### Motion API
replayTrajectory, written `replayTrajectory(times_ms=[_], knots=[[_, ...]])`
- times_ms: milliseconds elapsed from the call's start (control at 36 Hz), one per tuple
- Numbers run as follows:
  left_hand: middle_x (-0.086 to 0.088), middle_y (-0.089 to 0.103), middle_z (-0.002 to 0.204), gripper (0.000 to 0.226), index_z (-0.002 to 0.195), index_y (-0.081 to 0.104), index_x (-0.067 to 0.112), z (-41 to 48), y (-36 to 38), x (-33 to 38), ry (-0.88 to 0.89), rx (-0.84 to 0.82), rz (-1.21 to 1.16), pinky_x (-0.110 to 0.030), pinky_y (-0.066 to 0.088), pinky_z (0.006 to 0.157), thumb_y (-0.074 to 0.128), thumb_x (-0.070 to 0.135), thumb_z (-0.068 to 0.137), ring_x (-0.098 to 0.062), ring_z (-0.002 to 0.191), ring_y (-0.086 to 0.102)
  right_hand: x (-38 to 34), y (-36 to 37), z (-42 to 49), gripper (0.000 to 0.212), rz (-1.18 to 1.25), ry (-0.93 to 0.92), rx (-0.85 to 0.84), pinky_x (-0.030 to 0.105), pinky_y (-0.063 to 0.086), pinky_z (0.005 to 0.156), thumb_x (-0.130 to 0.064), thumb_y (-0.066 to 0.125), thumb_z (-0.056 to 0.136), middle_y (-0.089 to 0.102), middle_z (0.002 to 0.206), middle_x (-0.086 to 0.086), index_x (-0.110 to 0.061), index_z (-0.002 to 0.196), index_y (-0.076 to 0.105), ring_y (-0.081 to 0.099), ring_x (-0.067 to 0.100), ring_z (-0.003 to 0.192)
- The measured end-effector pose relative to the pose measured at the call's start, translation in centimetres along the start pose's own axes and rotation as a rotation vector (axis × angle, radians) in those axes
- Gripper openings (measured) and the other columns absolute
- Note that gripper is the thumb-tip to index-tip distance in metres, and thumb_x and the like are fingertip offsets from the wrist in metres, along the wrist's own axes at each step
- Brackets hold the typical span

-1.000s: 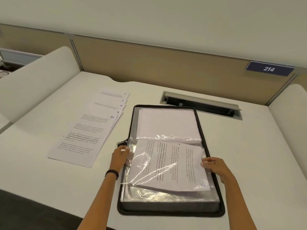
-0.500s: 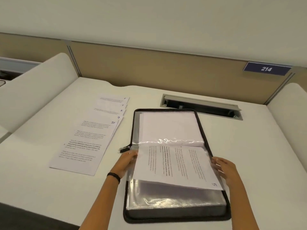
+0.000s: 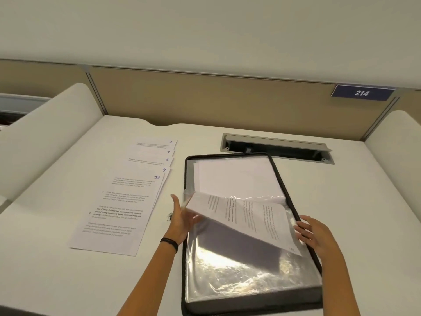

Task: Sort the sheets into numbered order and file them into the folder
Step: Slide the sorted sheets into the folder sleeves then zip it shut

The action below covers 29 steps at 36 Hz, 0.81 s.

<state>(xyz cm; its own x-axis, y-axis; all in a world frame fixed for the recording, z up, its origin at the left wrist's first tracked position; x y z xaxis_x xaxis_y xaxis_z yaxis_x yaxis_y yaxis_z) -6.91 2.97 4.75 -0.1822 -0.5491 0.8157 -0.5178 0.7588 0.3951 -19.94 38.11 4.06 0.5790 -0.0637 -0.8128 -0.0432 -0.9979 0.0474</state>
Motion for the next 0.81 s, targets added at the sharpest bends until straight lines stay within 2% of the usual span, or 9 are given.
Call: replayTrajectory(times_ms=[83, 167, 306, 444, 500, 556, 611, 750, 806], knots=[[-0.017, 0.067, 0.107, 0.089, 0.12, 0.058, 0.015, 0.6, 0.4, 0.3, 0.023, 0.019, -0.007, -0.046, 0.044, 0.098, -0.003, 0.07, 0.087, -0.032, 0.104, 0.06, -0.2, 1.2, -0.1, 0.025, -0.002, -0.011, 0.022, 0.032, 0.05, 0.068, -0.016, 0.049, 0.095, 0.062, 0.103, 0.013, -0.005, 0.117, 0.056, 0.061, 0.027, 0.091], [-0.016, 0.066, 0.104, 0.08, 0.11, 0.06, 0.017, 1.3, 0.3, 0.4, 0.025, 0.041, -0.025, -0.047, 0.044, 0.098, 0.0, 0.067, 0.09, -0.031, 0.1, 0.061, -0.9, 2.0, -0.2, 0.024, 0.052, -0.099, 0.097, 0.03, 0.051, 0.075, -0.011, 0.05, 0.094, 0.061, 0.104, 0.013, -0.004, 0.115, 0.059, 0.06, 0.027, 0.094], [-0.018, 0.062, 0.111, 0.081, 0.117, 0.055, 0.012, 2.3, 0.5, 0.7, 0.043, 0.005, 0.001, -0.044, 0.048, 0.092, 0.0, 0.065, 0.092, -0.033, 0.108, 0.057, -2.0, 2.1, -0.7, 0.021, 0.166, -0.287, 0.27, 0.024, 0.048, 0.074, -0.007, 0.044, 0.093, 0.062, 0.105, 0.01, -0.009, 0.095, 0.065, 0.061, 0.015, 0.084], [-0.016, 0.058, 0.121, 0.081, 0.117, 0.051, 0.014, 2.9, 1.0, 1.2, 0.061, -0.026, 0.07, -0.038, 0.049, 0.091, 0.033, 0.082, 0.078, -0.029, 0.113, 0.055, -2.7, 2.1, -0.9, 0.027, 0.267, -0.303, 0.311, 0.028, 0.047, 0.084, -0.011, 0.04, 0.095, 0.064, 0.09, -0.002, -0.018, 0.083, 0.063, 0.062, 0.01, 0.085], [-0.01, 0.055, 0.129, 0.079, 0.131, 0.046, 0.015, 3.2, 0.8, 0.9, 0.038, -0.018, 0.087, -0.032, 0.044, 0.095, 0.024, 0.076, 0.085, -0.026, 0.124, 0.048, -2.8, 2.0, -0.9, 0.026, 0.315, -0.26, 0.255, 0.029, 0.049, 0.082, -0.018, 0.039, 0.098, 0.065, 0.092, -0.001, -0.016, 0.086, 0.062, 0.063, 0.012, 0.087], [-0.007, 0.04, 0.147, 0.076, 0.149, 0.025, 0.018, 3.9, 0.4, 0.4, -0.013, -0.015, 0.106, -0.039, 0.029, 0.111, 0.001, 0.063, 0.093, -0.025, 0.139, 0.033, -2.6, 1.7, -0.8, 0.029, 0.379, -0.219, 0.223, 0.028, 0.049, 0.079, -0.022, 0.036, 0.101, 0.066, 0.091, 0.0, -0.015, 0.088, 0.061, 0.063, 0.013, 0.087], [-0.006, 0.033, 0.153, 0.073, 0.152, 0.015, 0.021, 4.2, 0.3, 0.2, -0.042, -0.021, 0.128, -0.041, 0.019, 0.116, -0.006, 0.059, 0.093, -0.024, 0.143, 0.025, -2.3, 1.4, -0.5, 0.03, 0.422, -0.198, 0.219, 0.026, 0.049, 0.077, -0.022, 0.035, 0.101, 0.069, 0.083, -0.003, -0.015, 0.087, 0.061, 0.063, 0.012, 0.087], [-0.007, 0.034, 0.152, 0.068, 0.152, 0.013, 0.021, 4.9, 0.2, 0.5, -0.056, -0.043, 0.176, -0.041, 0.02, 0.116, -0.007, 0.055, 0.095, -0.027, 0.142, 0.026, -1.2, 2.3, 0.2, 0.03, 0.441, -0.15, 0.172, 0.026, 0.049, 0.075, -0.023, 0.033, 0.102, 0.07, 0.084, -0.004, -0.015, 0.091, 0.06, 0.062, 0.012, 0.09], [-0.007, 0.034, 0.152, 0.066, 0.151, 0.013, 0.021, 5.1, -0.2, 0.6, -0.046, -0.047, 0.193, -0.04, 0.022, 0.114, -0.005, 0.053, 0.096, -0.027, 0.141, 0.029, -0.9, 3.3, 0.6, 0.03, 0.466, -0.124, 0.122, 0.026, 0.053, 0.067, -0.023, 0.032, 0.102, 0.072, 0.08, -0.002, -0.013, 0.093, 0.059, 0.067, 0.013, 0.083]])
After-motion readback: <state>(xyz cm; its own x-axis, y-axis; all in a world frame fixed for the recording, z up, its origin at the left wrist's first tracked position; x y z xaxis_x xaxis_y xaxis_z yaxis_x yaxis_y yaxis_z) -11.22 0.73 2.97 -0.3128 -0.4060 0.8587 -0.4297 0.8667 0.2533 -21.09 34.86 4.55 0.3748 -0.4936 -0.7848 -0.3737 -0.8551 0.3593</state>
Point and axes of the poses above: each hand's wrist, its own z-axis towards the middle knuckle, its own y-axis out of the palm, x = y × z, the point moved 6 cm from there along z, towards the middle knuckle
